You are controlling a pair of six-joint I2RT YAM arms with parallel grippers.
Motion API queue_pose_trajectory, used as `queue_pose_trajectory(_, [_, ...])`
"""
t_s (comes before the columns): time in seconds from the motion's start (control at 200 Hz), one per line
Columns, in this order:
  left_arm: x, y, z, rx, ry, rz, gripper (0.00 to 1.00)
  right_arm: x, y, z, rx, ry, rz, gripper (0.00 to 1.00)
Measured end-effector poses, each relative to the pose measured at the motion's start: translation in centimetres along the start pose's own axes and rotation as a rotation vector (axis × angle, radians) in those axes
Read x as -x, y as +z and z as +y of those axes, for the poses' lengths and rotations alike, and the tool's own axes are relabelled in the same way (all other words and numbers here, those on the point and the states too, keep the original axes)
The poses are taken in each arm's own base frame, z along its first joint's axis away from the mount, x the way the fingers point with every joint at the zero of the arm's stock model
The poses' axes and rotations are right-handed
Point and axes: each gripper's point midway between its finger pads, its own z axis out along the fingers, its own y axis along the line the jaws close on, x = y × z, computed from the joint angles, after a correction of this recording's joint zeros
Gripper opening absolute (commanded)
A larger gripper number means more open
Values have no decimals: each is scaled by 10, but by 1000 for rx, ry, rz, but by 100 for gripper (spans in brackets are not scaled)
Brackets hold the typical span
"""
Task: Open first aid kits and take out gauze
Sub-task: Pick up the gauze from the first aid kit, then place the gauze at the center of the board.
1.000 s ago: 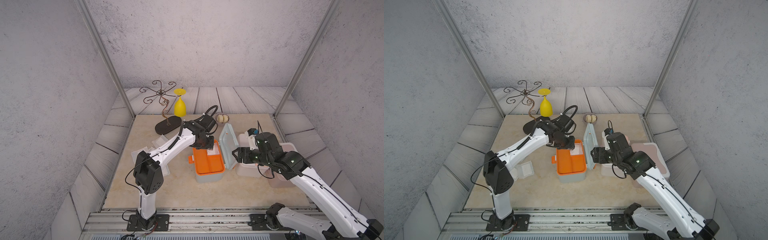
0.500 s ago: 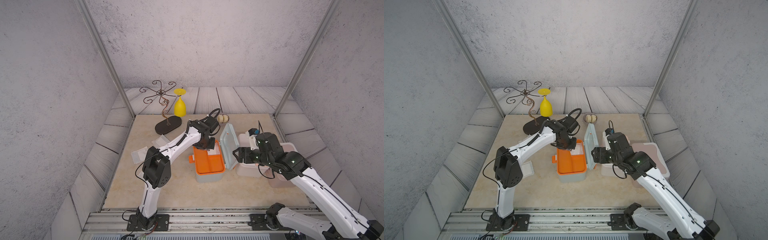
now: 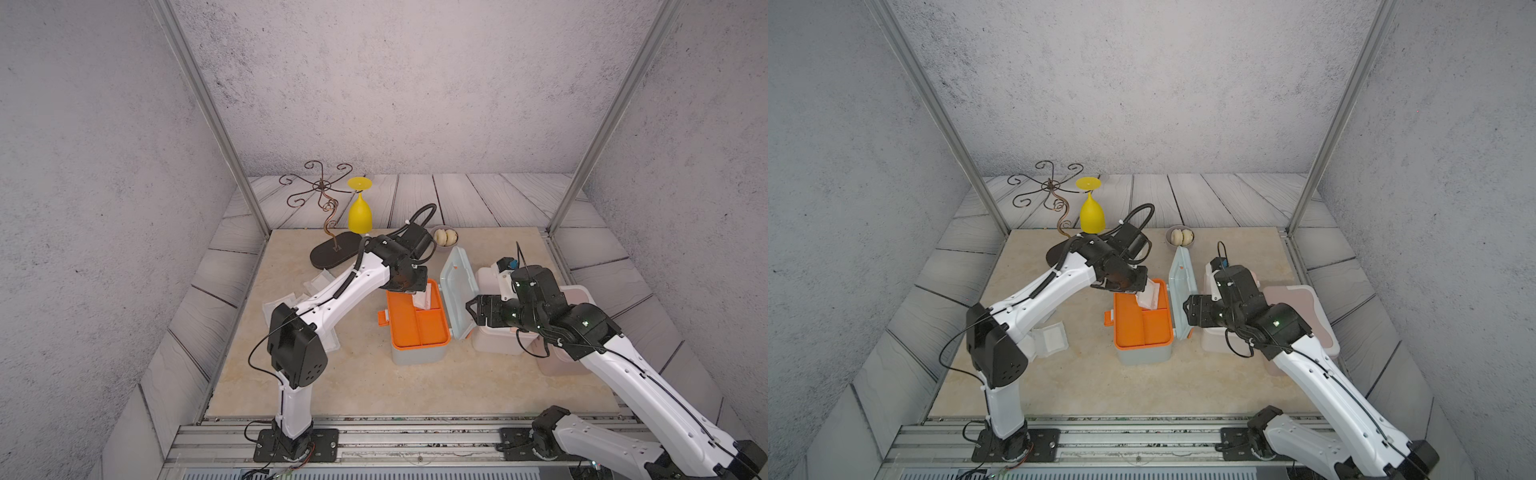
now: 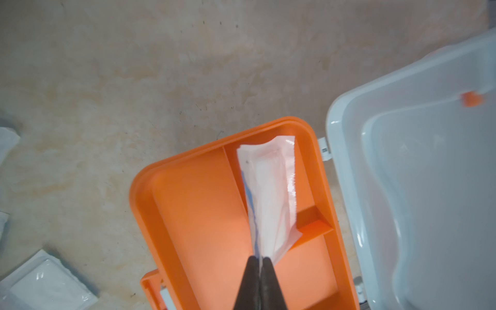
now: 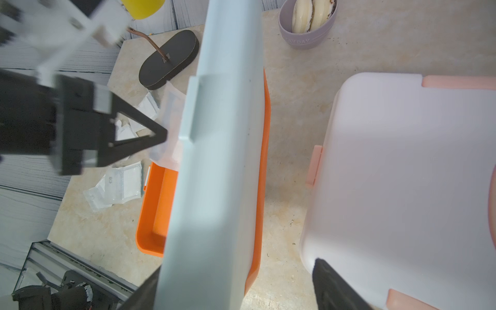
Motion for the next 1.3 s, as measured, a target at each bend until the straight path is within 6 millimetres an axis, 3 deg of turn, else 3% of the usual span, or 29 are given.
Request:
queue_pose_trajectory(0.11, [6, -38, 8, -37, -24, -97, 0, 0, 0, 0, 0, 0, 0, 82])
queue_pose_trajectory(0.205, [5, -62, 32, -41, -72, -157, 0, 0, 0, 0, 0, 0, 0, 82])
queue_pose_trajectory(0.425, [-19, -72, 129, 63, -255, -194, 0, 0, 0, -1, -2, -8, -1, 85])
queue_pose_trajectory(0.52, [-31, -70, 162, 100, -323, -190, 0, 0, 0, -1, -2, -10, -1, 86])
queue_pose_trajectory(0.615, [-44, -59, 188, 127, -381, -167, 0, 0, 0, -1, -2, -10, -1, 87])
queue_pose_trajectory(0.796, [-75, -20, 224, 165, -471, -71, 0, 1, 1, -1, -3, -9, -1, 89])
queue_pose_trajectory(1.061, [-96, 40, 252, 184, -552, 76, 0, 1, 1, -1, -2, -12, -3, 90])
queue_pose_trajectory(1.176, [-104, 56, 262, 202, -577, 124, 0, 1, 1, -1, -2, -13, -3, 90])
queue_pose_trajectory(1.226, [-106, 59, 265, 209, -585, 135, 9, 1, 1, -1, -2, -13, -3, 90])
queue_pose_trajectory(1.301, [-108, 61, 266, 213, -584, 143, 30, 1, 1, -1, -1, -13, -4, 90])
